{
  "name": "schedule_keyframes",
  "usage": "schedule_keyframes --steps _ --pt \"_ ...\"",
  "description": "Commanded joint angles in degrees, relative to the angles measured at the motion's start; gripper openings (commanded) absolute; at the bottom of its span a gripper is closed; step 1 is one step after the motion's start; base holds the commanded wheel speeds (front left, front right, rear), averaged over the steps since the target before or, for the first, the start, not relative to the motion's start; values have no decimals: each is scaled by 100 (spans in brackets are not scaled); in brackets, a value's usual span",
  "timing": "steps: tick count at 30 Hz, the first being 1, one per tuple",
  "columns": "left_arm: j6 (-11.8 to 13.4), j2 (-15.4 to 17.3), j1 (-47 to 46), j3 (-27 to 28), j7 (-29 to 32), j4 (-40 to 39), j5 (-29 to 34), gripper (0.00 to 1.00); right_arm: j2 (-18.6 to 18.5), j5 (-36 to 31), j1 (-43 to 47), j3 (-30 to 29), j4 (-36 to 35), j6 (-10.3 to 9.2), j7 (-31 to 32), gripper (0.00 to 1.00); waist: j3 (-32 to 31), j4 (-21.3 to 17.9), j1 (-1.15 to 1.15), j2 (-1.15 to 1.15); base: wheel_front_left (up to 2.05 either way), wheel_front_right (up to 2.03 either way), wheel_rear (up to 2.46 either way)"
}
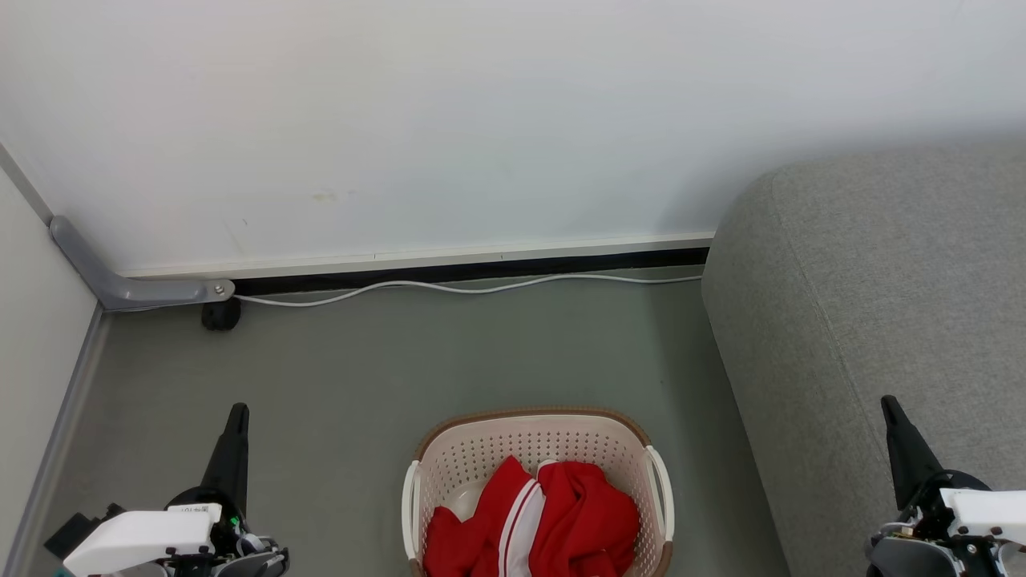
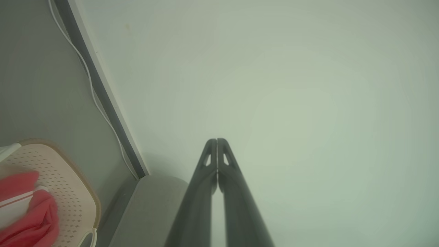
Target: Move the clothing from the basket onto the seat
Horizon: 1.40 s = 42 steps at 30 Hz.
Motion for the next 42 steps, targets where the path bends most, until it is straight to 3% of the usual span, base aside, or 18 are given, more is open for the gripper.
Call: schedule_keyframes --steps 1,42 --pt "-43 53 -332 184 35 -157 -28 0 -60 68 -208 95 -177 9 44 0 0 0 0 0 0 0 0" --pt "-43 53 -332 184 35 -157 -28 0 -60 68 -208 95 -177 9 43 0 0 0 0 0 0 0 0"
